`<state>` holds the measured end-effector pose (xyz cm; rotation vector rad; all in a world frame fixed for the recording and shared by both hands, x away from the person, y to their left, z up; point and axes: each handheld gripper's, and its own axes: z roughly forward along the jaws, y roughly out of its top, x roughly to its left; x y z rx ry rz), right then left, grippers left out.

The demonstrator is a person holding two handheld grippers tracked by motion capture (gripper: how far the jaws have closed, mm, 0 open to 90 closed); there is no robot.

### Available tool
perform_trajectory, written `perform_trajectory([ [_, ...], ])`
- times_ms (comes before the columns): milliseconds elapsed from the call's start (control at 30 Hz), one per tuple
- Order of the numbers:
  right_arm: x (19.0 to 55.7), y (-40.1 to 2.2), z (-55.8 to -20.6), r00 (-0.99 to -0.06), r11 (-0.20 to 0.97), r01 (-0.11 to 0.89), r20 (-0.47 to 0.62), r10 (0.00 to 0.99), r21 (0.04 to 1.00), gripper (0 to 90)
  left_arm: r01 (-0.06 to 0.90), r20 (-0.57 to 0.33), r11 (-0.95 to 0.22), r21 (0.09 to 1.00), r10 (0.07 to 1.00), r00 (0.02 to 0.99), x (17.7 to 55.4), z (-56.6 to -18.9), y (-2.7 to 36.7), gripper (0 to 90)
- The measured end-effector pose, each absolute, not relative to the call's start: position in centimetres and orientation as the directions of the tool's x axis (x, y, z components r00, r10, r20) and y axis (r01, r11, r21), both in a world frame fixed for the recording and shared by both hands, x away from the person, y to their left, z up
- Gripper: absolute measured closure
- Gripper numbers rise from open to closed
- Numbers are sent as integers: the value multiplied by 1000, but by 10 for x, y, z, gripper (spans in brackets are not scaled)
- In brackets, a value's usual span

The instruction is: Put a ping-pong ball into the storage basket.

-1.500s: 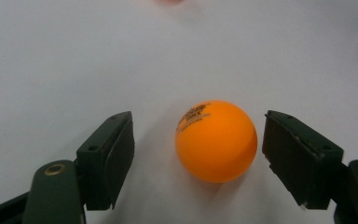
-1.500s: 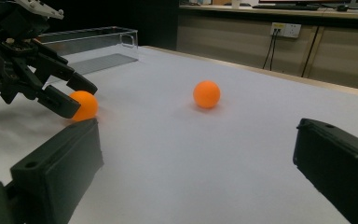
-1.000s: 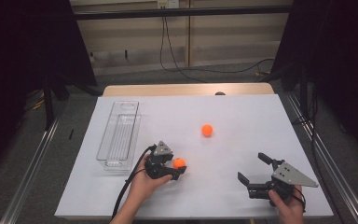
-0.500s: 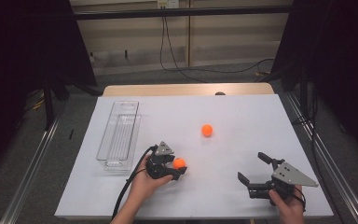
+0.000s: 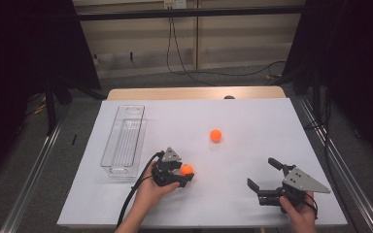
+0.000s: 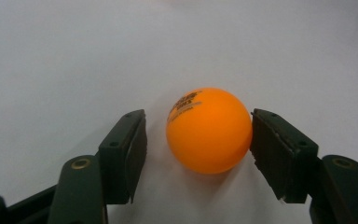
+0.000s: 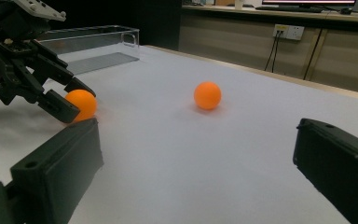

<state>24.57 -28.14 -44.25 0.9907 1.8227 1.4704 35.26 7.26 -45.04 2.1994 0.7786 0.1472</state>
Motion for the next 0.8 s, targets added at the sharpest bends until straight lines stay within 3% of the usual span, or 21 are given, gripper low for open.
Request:
perform_trajectory([
  [800,247,-283,-443,-551,117,177,0,834,977,8,477,-120,-516,712,580,806,353,-452,72,444],
])
